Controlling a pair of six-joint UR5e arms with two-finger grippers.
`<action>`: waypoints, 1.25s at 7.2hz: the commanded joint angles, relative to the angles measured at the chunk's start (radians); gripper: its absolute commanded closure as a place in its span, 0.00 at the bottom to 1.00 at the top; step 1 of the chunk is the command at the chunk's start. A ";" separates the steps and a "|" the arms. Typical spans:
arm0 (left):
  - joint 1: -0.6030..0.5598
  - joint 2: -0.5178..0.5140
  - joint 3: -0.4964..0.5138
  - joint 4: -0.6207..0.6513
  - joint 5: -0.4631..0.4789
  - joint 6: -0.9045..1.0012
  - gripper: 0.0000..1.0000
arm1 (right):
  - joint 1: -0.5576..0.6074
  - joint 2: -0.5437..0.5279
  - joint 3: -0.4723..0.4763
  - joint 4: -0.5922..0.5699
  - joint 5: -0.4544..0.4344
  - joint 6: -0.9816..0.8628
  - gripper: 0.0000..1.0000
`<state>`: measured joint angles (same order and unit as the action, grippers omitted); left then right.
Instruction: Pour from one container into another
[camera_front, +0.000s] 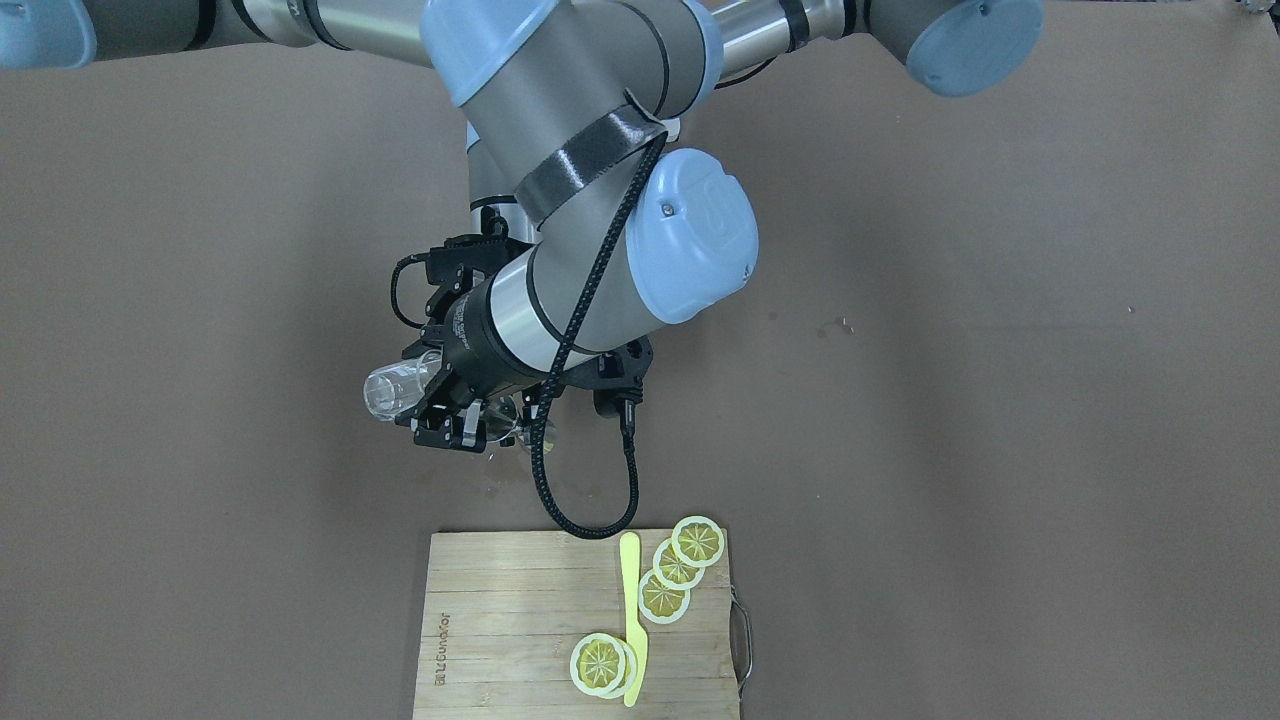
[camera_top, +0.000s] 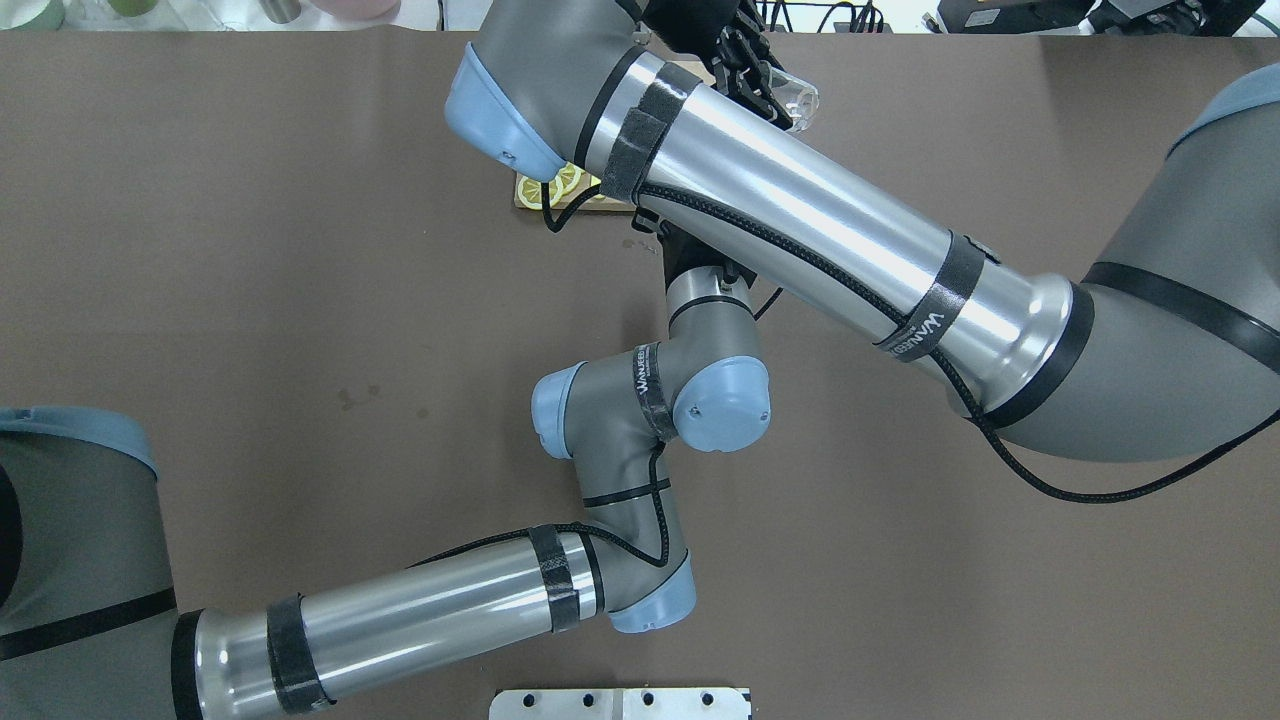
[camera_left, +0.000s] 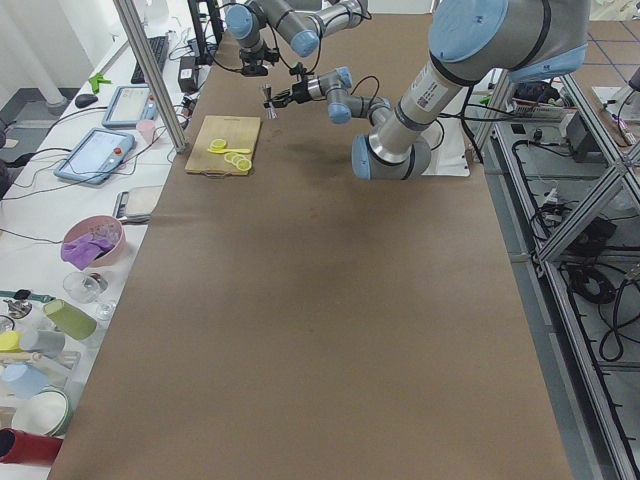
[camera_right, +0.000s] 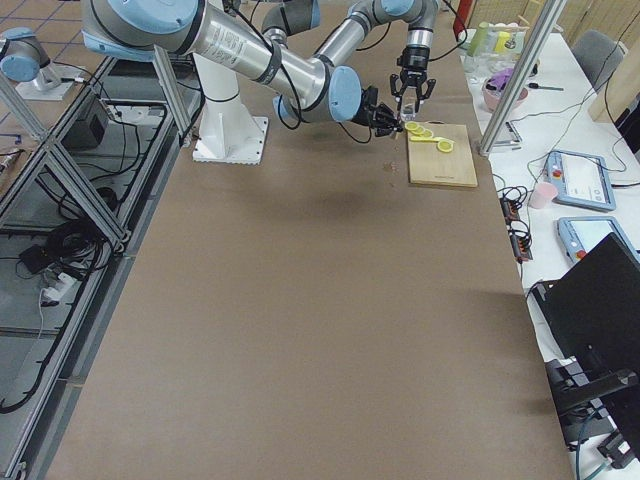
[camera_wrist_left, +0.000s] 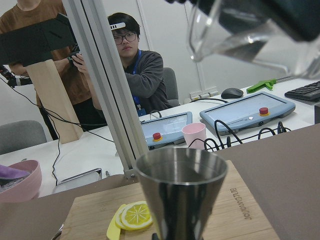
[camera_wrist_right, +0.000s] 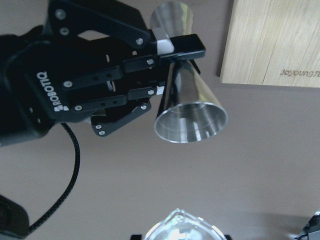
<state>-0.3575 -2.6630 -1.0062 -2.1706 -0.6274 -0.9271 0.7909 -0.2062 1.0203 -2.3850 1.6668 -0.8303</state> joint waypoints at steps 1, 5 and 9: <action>0.000 0.000 0.000 0.000 0.000 -0.001 1.00 | -0.004 0.008 -0.022 -0.006 -0.018 -0.015 1.00; 0.000 0.000 0.001 -0.002 0.000 -0.001 1.00 | -0.007 0.040 -0.078 -0.005 -0.038 -0.015 1.00; 0.000 0.000 0.001 0.000 0.000 -0.001 1.00 | -0.012 0.045 -0.082 -0.005 -0.038 -0.015 1.00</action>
<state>-0.3574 -2.6630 -1.0048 -2.1708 -0.6286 -0.9281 0.7815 -0.1640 0.9403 -2.3899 1.6291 -0.8452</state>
